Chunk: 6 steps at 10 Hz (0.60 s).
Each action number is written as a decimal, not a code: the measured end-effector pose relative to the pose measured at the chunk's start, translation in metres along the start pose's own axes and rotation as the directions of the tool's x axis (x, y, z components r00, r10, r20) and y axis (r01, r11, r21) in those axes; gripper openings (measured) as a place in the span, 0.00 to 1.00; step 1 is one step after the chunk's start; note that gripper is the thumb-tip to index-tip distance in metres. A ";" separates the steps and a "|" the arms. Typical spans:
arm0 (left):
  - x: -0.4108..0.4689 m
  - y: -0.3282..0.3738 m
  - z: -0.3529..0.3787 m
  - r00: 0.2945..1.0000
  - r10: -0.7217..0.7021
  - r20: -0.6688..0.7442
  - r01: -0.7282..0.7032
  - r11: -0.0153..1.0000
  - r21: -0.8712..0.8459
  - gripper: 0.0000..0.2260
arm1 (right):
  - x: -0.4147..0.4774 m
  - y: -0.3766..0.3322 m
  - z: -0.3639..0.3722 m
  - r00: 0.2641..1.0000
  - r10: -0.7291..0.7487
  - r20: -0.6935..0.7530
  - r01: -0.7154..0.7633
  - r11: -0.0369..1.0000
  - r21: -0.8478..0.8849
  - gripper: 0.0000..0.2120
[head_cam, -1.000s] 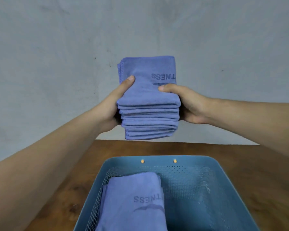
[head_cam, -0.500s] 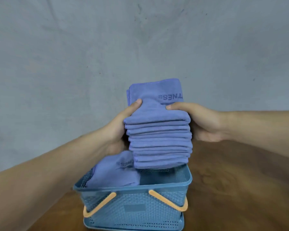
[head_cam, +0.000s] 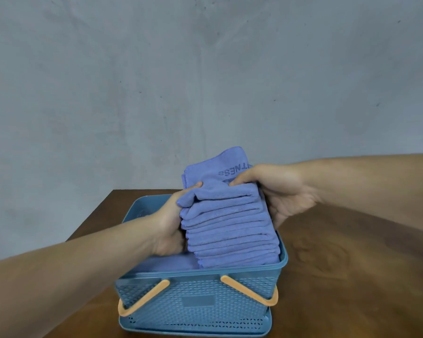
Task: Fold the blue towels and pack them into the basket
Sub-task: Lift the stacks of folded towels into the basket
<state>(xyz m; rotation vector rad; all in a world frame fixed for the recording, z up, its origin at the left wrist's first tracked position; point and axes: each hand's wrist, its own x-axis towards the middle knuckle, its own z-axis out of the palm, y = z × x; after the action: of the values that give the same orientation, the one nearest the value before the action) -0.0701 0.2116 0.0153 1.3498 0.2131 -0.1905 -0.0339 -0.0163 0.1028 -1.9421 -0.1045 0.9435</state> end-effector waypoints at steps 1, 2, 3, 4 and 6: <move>0.007 -0.002 0.000 0.998 -0.044 -0.040 0.047 0.996 0.077 0.16 | 0.005 -0.001 0.002 1.000 0.009 -0.003 -0.009 1.000 -0.024 0.23; 0.007 -0.009 -0.005 0.998 0.054 0.023 -0.053 0.998 -0.033 0.07 | 0.010 -0.001 0.004 1.000 0.004 0.013 -0.004 0.999 -0.035 0.21; 0.013 -0.012 -0.007 0.998 0.002 0.056 -0.006 0.997 0.071 0.16 | 0.010 -0.001 0.004 1.000 -0.018 -0.024 0.014 0.989 -0.146 0.18; 0.019 -0.013 -0.007 0.981 -0.054 0.184 0.038 0.995 0.089 0.29 | -0.004 -0.020 -0.003 0.902 -0.286 -0.324 -0.079 0.627 -0.775 0.28; 0.025 -0.026 -0.013 0.988 -0.069 0.136 0.051 0.989 0.136 0.38 | -0.009 -0.050 0.011 0.826 -0.561 0.058 0.185 0.172 -0.968 0.28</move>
<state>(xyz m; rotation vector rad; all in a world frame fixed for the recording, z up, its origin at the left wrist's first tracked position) -0.0529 0.2184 -0.0184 1.4564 0.1245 -0.3542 -0.0326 0.0160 0.1439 -2.9291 -1.2164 0.0638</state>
